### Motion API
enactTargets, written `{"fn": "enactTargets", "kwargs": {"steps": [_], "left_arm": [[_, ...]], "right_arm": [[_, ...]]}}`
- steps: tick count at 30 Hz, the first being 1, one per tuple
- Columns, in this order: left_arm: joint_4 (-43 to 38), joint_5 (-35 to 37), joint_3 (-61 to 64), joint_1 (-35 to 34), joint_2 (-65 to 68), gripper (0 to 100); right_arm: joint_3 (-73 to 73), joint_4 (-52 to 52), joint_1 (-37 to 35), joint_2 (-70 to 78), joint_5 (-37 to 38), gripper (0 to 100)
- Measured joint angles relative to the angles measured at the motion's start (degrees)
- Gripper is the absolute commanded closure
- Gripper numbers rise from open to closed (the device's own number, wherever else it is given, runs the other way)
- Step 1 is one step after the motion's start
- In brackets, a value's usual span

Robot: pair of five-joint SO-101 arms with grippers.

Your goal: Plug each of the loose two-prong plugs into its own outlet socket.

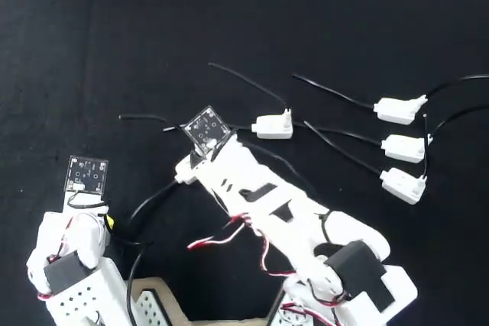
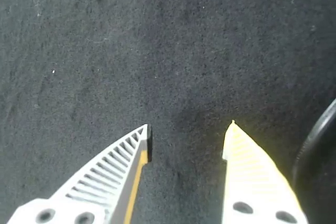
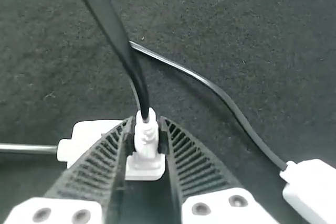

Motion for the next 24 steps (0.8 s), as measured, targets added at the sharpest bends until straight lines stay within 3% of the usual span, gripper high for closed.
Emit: {"fn": "enactTargets", "kwargs": {"steps": [13, 18, 24], "left_arm": [[-0.1, -1.6, 0.0, 0.0, 0.0, 77], [-0.1, -1.6, 0.0, 0.2, 0.0, 77], [-0.1, -1.6, 0.0, 1.6, 0.0, 77]], "right_arm": [[2.6, 8.6, 12.7, -8.0, 3.2, 98.5], [6.4, 8.5, 21.1, -11.8, 6.7, 98.6], [7.2, 8.5, 36.6, -13.1, 11.3, 98.6]]}}
